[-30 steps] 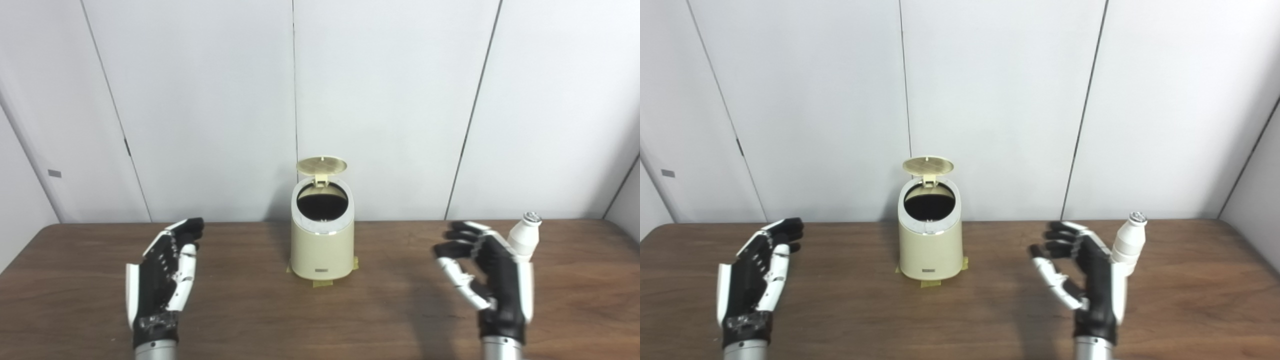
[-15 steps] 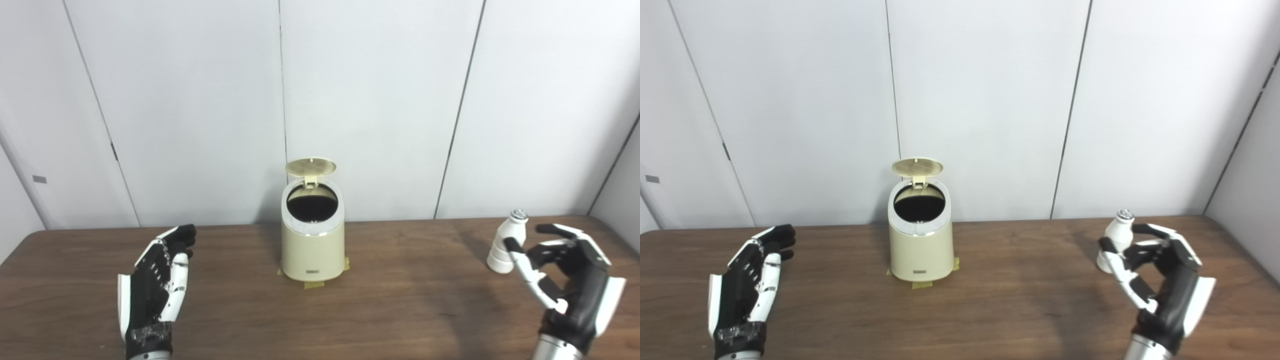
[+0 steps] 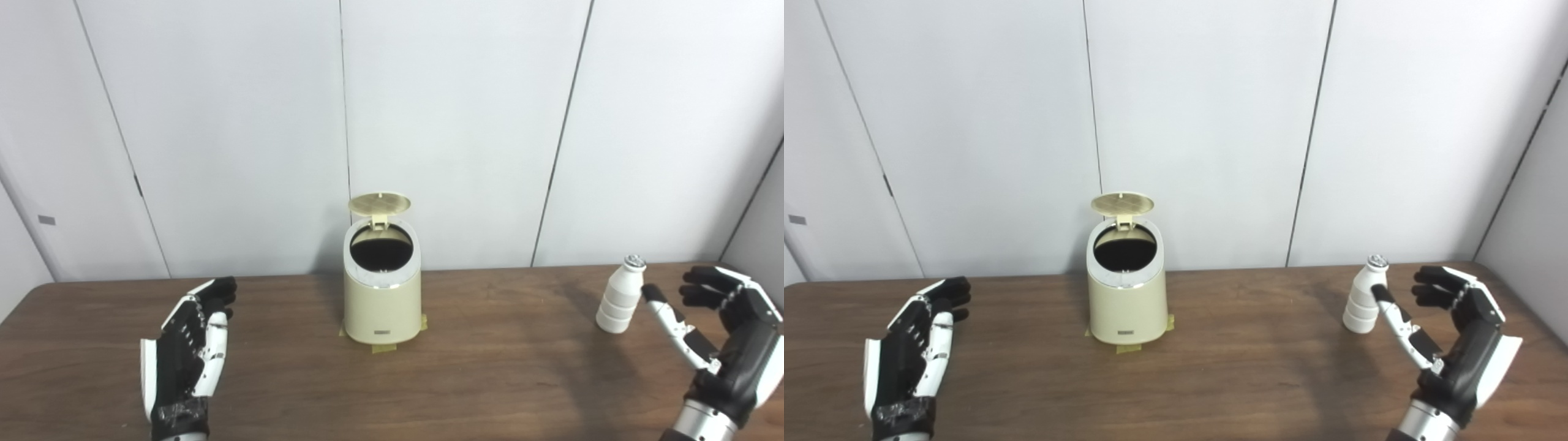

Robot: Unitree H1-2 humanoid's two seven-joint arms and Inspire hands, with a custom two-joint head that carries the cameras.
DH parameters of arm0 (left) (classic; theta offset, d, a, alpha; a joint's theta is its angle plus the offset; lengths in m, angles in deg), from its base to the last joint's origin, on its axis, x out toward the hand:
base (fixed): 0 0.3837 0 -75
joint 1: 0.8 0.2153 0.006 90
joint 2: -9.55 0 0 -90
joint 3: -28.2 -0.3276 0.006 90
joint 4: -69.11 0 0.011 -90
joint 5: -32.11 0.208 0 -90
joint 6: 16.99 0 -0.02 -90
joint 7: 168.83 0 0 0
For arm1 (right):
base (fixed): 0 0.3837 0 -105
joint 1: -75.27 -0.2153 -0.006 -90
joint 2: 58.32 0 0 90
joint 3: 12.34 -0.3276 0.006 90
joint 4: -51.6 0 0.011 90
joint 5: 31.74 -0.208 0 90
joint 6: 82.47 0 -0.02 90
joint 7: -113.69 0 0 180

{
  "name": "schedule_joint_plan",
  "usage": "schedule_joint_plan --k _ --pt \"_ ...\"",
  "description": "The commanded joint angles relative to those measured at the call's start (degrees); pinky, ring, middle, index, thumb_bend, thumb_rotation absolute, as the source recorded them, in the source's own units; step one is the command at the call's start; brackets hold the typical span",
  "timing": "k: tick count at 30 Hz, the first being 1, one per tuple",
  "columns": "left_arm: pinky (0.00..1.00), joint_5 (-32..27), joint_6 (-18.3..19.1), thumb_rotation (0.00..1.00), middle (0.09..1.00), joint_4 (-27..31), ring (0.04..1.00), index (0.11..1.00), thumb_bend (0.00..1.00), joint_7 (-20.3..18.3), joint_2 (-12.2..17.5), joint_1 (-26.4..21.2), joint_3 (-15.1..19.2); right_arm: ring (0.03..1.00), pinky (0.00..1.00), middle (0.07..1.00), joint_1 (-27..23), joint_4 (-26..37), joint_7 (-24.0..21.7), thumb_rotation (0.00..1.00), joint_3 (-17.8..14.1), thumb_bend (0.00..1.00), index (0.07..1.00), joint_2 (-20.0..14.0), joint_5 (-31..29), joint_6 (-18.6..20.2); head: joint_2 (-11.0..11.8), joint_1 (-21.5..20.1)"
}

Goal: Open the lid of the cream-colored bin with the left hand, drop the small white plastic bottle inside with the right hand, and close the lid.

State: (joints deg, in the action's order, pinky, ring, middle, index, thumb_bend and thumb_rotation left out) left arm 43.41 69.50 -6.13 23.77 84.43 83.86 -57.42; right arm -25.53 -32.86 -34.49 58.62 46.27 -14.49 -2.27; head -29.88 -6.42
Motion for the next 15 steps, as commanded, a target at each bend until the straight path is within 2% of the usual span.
schedule_joint_plan --k 1,2,4,6,10,15 --pt "0.69 0.75 -1.55 0.59 0.724 2.0 0.731 0.712 0.17 -0.14 -0.09 -1.82 -0.25 0.685 0.57 0.778 -1.11 2.72 -2.18 0.29 0.68 0.79 0.838 -1.34 0.15 2.11 -0.03 -0.09" --pt "0.69 0.64 -1.55 0.59 0.724 2.0 0.731 0.712 0.17 -0.19 -0.09 -1.82 -0.23 0.729 0.63 0.807 -0.84 3.02 -3.25 0.3 1.02 0.79 0.871 -1.78 -0.13 3.31 -0.04 -0.13" --pt "0.69 0.57 -1.67 0.59 0.724 1.87 0.731 0.713 0.17 -0.19 -0.04 -1.85 -0.18 0.851 0.81 0.895 -0.36 3.72 -5.57 0.32 1.62 0.8 0.967 -2.66 -0.59 6.23 -0.1 -0.15" --pt "0.69 1.0 -1.43 0.6 0.724 1.87 0.732 0.712 0.17 -0.08 -0.04 -1.86 -0.19 0.899 0.87 0.919 -0.22 4.39 -7.38 0.34 1.85 0.81 0.992 -3.2 -1.0 9.56 -0.1 -0.15" --pt "0.69 0.99 -1.13 0.6 0.722 2.04 0.73 0.711 0.18 -0.21 -0.05 -1.8 -0.2 0.873 0.78 0.91 -0.73 4.14 -9.07 0.33 2.15 0.84 0.967 -4.32 -1.05 14.33 -0.31 -0.14" --pt "0.68 0.88 -1.26 0.59 0.723 1.88 0.73 0.71 0.18 -0.03 -0.17 -1.92 -0.05 0.871 0.77 0.907 -1.76 3.17 -10.34 0.32 2.34 0.87 0.956 -5.42 -1.36 18.54 -0.37 -0.04"
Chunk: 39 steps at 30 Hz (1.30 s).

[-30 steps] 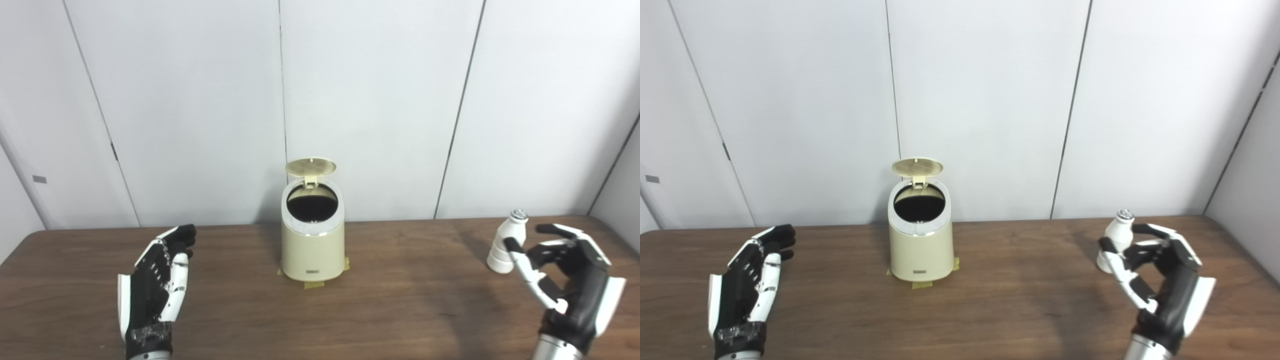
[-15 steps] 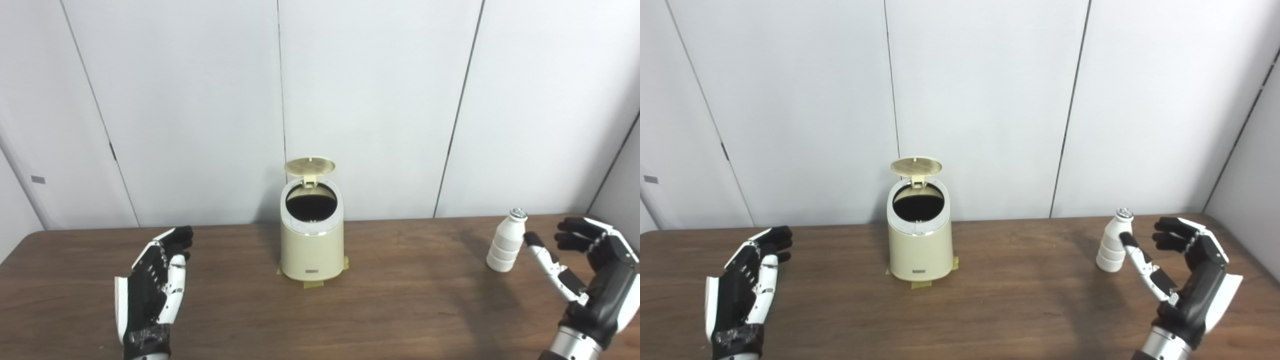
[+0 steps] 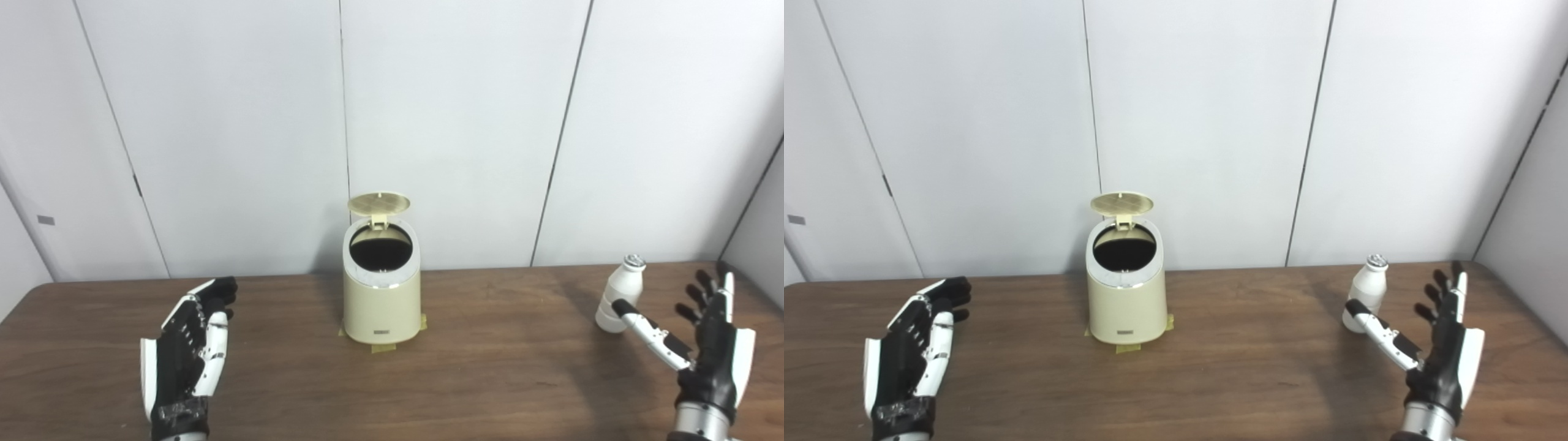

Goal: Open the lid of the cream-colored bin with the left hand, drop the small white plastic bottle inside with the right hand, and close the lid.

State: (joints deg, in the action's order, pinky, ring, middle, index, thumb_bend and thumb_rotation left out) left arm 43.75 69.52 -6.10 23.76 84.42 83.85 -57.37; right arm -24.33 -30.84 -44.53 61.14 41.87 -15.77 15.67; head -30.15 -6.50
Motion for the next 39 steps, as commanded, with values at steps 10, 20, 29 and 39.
schedule_joint_plan --k 10,20,29,39 --pt "0.69 0.47 -0.46 0.63 0.725 2.13 0.738 0.708 0.21 0.28 -0.48 -2.11 0.55 0.861 0.76 0.902 -5.34 -6.05 0.17 0.28 -0.53 0.86 0.937 -3.94 -0.46 2.34 -0.27 0.01" --pt "0.69 0.31 -0.75 0.67 0.724 2.36 0.737 0.707 0.22 0.07 -0.28 -2.12 0.73 0.865 0.76 0.896 -7.74 -12.14 0.29 0.28 -0.89 0.87 0.93 -5.76 -2.91 2.09 -0.42 -0.09" --pt "0.68 0.29 -0.24 0.67 0.726 2.44 0.734 0.708 0.22 0.02 -0.08 -2.28 1.13 0.821 0.71 0.861 -10.17 -16.83 1.23 0.24 -1.12 0.87 0.904 -6.96 -3.49 2.06 -0.61 -0.39" --pt "0.69 -0.08 -1.45 0.66 0.722 2.31 0.733 0.702 0.21 0.15 0.0 -2.13 1.28 0.789 0.68 0.839 -13.55 -23.24 0.82 0.27 0.65 0.87 0.889 -9.57 -3.43 2.94 -0.93 -0.47"
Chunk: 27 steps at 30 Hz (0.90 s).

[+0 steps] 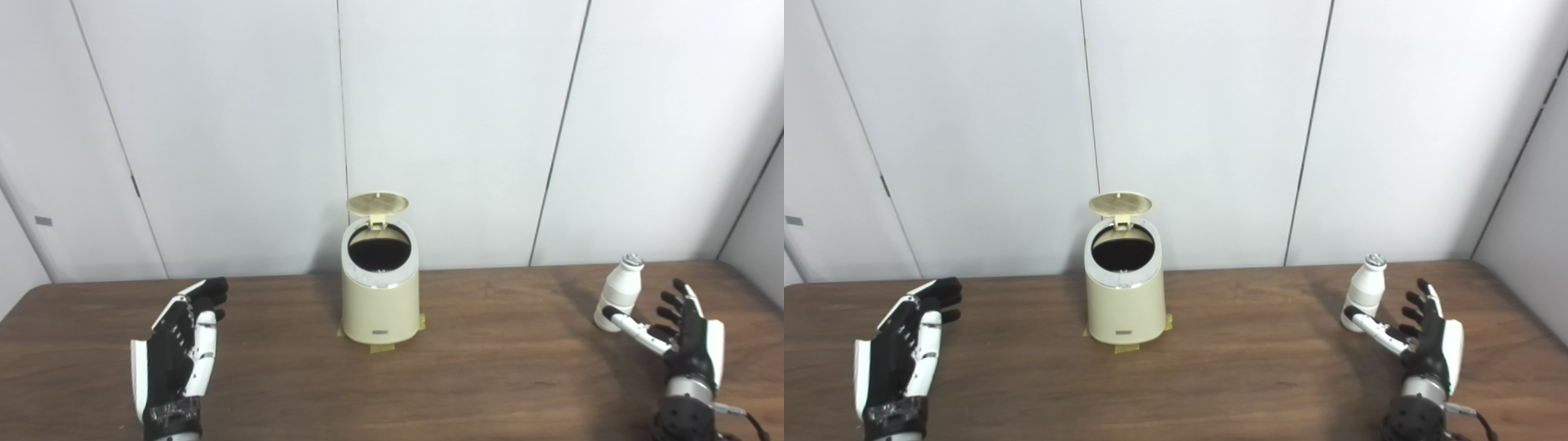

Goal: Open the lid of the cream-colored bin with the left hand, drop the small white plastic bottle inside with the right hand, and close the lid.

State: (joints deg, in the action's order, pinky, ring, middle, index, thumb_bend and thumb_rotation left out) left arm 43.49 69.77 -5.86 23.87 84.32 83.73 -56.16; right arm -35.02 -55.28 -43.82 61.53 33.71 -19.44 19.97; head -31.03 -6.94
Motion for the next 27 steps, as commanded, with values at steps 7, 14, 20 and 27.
schedule_joint_plan --k 7,14,20,27 --pt "0.68 0.25 -1.55 0.67 0.719 2.23 0.731 0.697 0.2 0.14 0.04 -1.97 0.28 0.79 0.68 0.841 -4.5 -1.23 -0.04 0.26 0.91 0.86 0.891 -2.29 -0.04 0.08 -0.23 -0.13" --pt "0.68 0.42 -1.1 0.69 0.721 2.58 0.73 0.697 0.2 0.02 0.08 -1.89 0.33 0.767 0.65 0.824 -6.32 -4.68 0.3 0.24 1.33 0.86 0.874 -3.3 -0.07 -0.73 -0.34 -0.02" --pt "0.68 1.06 -1.04 0.69 0.716 2.83 0.73 0.697 0.2 0.23 -0.09 -1.9 0.21 0.76 0.65 0.814 -7.74 -7.5 0.22 0.25 2.46 0.84 0.862 -4.55 0.11 -1.53 -0.4 0.08" --pt "0.71 3.37 -1.74 0.67 0.7 2.94 0.728 0.682 0.17 0.86 0.0 -1.85 0.12 0.761 0.66 0.803 -10.06 -10.08 0.41 0.28 3.69 0.84 0.839 -5.9 0.93 0.24 -0.65 0.25"
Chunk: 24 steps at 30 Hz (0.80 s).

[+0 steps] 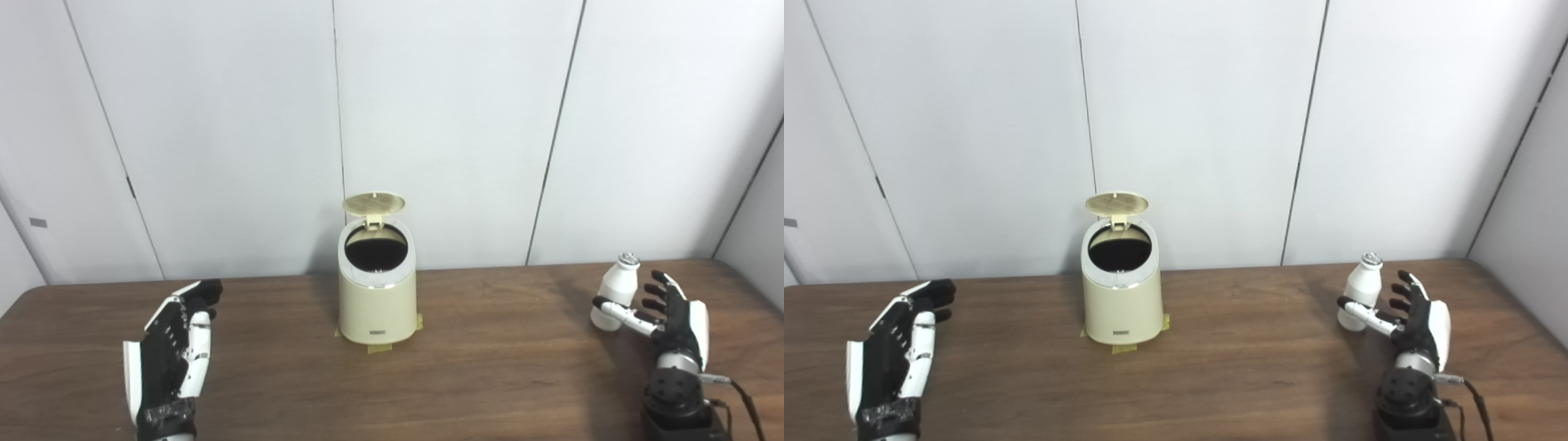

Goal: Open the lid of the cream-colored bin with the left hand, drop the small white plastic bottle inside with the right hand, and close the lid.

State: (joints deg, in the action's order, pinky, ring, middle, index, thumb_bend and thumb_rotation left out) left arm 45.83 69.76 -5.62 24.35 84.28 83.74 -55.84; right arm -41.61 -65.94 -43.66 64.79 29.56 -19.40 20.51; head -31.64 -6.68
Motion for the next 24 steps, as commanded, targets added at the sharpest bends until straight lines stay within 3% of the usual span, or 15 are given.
schedule_joint_plan --k 1,12,20,24 --pt "0.71 1.06 -1.76 0.67 0.699 2.8 0.727 0.682 0.16 0.35 0.01 -1.85 -0.23 0.764 0.66 0.804 -3.79 0.08 0.16 0.28 0.67 0.84 0.838 -2.04 0.92 -0.39 -0.04 -0.01" --pt "0.71 1.6 -1.57 0.71 0.703 3.45 0.733 0.681 0.17 0.35 -0.23 -1.81 -0.42 0.762 0.66 0.808 -6.21 -4.76 -0.81 0.25 2.02 0.84 0.846 -3.17 -0.9 -3.57 -0.03 0.2" --pt "0.7 1.32 -1.69 0.7 0.7 3.49 0.728 0.679 0.18 0.34 -0.42 -1.83 -0.39 0.685 0.56 0.757 -6.95 -5.86 -0.25 0.26 2.53 0.87 0.827 -2.74 -0.94 -4.54 -0.11 0.26" --pt "0.7 1.15 -1.23 0.68 0.698 3.74 0.728 0.677 0.18 0.33 -0.62 -1.87 -0.23 0.737 0.62 0.784 -7.09 -6.66 0.0 0.23 2.62 0.88 0.827 -2.66 -1.28 -5.08 -0.11 0.26"
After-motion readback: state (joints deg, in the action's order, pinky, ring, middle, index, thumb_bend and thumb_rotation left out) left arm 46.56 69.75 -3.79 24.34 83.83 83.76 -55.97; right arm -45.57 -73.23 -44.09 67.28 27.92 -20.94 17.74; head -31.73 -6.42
